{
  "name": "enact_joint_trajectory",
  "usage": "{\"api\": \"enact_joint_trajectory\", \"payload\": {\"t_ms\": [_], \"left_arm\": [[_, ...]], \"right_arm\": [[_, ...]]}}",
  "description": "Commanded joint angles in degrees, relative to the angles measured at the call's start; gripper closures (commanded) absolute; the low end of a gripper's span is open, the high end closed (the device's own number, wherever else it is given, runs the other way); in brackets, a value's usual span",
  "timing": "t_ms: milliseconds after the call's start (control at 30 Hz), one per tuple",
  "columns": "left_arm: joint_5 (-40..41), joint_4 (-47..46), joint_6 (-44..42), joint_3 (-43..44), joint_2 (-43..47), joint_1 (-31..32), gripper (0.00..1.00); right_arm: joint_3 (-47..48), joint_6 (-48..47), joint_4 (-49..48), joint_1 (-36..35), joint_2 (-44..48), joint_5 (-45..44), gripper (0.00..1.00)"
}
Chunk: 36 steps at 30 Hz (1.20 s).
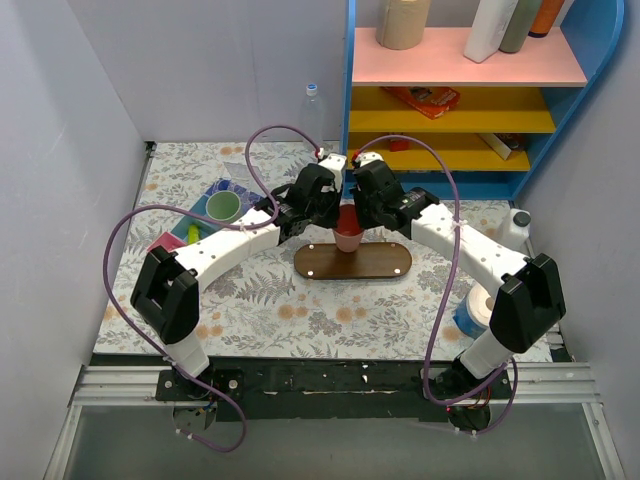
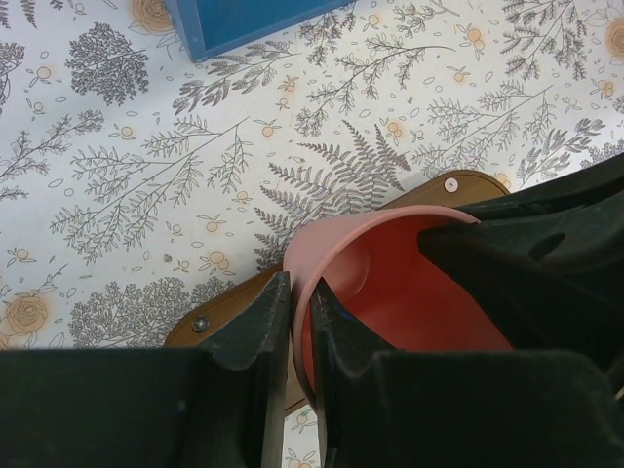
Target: Prepare toiletry sets of a toothbrush and toothpaste on the tray
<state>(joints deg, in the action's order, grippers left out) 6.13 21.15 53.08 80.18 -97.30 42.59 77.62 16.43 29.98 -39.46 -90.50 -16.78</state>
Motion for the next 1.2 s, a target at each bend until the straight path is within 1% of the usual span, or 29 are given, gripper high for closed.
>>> {"api": "enact_joint_trajectory", "payload": {"t_ms": [0, 33, 67, 100, 133, 167, 233, 367, 400, 433, 533, 600, 633, 667, 700, 733, 767, 867, 1000, 1167], "left_arm": [[0.37, -2.77, -0.87, -0.82, 4.66, -0.49, 0.94], [0.37, -3.04, -0.96, -1.08, 5.27, -0.49, 0.88], [0.11, -3.65, -0.96, -1.34, 5.62, -0.4, 0.72], [-0.15, -4.18, -1.22, -1.95, 6.06, -0.49, 0.61], [-0.24, -4.53, -1.49, -2.57, 7.11, -0.49, 0.56], [-0.33, -5.49, -2.01, -2.92, 7.64, -0.49, 0.46], [-0.51, -6.29, -2.72, -4.15, 8.78, -0.49, 0.35], [-2.52, -9.27, -5.08, -6.79, 12.64, -0.49, 0.15], [-2.61, -9.63, -5.44, -7.32, 13.27, -0.49, 0.04], [-2.44, -9.98, -6.05, -8.36, 14.06, -0.58, 0.02], [-0.6, -12.17, -6.76, -10.91, 17.39, -1.28, 0.02], [-1.29, -14.2, -5.89, -12.24, 20.63, -4.34, 0.02], [-3.47, -14.81, -4.06, -12.94, 21.61, -6.01, 0.02], [-4.71, -16.73, -2.47, -14.86, 23.1, -10.12, 0.02], [-5.86, -18.14, -0.89, -16.18, 24.42, -12.24, 0.02], [-6.04, -19.46, 1.56, -17.42, 26.96, -14.09, 0.02], [-4.56, -20.87, 2.02, -19.43, 27.94, -16.37, 0.02], [1.14, -23.16, 0.71, -20.76, 30.84, -16.66, 0.02], [2.74, -26.5, -0.61, -24.27, 34.1, -16.66, 0.02], [4.59, -26.33, -2.01, -24.2, 34.02, -16.75, 0.02]], "right_arm": [[3.41, -0.43, 0.78, -0.35, -0.38, 0.69, 0.99], [3.32, -0.43, 0.96, -0.35, -0.29, 0.69, 0.99], [3.32, -0.43, 0.87, -0.26, -0.21, 0.78, 0.99], [3.32, -0.43, 0.87, -0.26, 0.32, 0.69, 0.99], [3.32, -0.43, 0.7, -0.09, 0.76, 0.69, 0.99], [3.06, -0.52, 0.52, 0.35, 1.11, 0.52, 0.99], [2.45, -1.13, 0.08, 1.05, 2.51, 0.51, 0.99], [1.39, -2.36, 0.87, 5.09, 5.41, 0.78, 0.99], [0.87, -2.8, 1.39, 5.88, 6.99, 1.04, 0.99], [0.69, -3.24, 1.66, 7.54, 7.7, 1.48, 0.99], [-1.5, -5.17, 1.75, 11.06, 11.21, 2.36, 0.99], [-3.0, -6.05, 1.66, 13.08, 13.67, 3.5, 0.99], [-5.18, -6.32, 0.79, 15.44, 14.55, 6.38, 0.99], [-6.16, -6.49, 0.35, 16.51, 15.34, 8.23, 0.99], [-7.13, -6.58, -0.09, 17.65, 16.48, 9.64, 0.99], [-8.44, -6.76, -0.09, 19.06, 16.84, 11.74, 0.99], [-8.8, -7.02, 0.08, 19.51, 17.11, 11.94, 0.99], [-9.77, -7.72, 1.22, 19.77, 17.37, 12.29, 0.99], [-12.05, -7.99, 1.31, 19.86, 17.9, 12.65, 0.99], [-14.17, -6.5, -0.71, 19.86, 17.64, 15.37, 0.99]]}}
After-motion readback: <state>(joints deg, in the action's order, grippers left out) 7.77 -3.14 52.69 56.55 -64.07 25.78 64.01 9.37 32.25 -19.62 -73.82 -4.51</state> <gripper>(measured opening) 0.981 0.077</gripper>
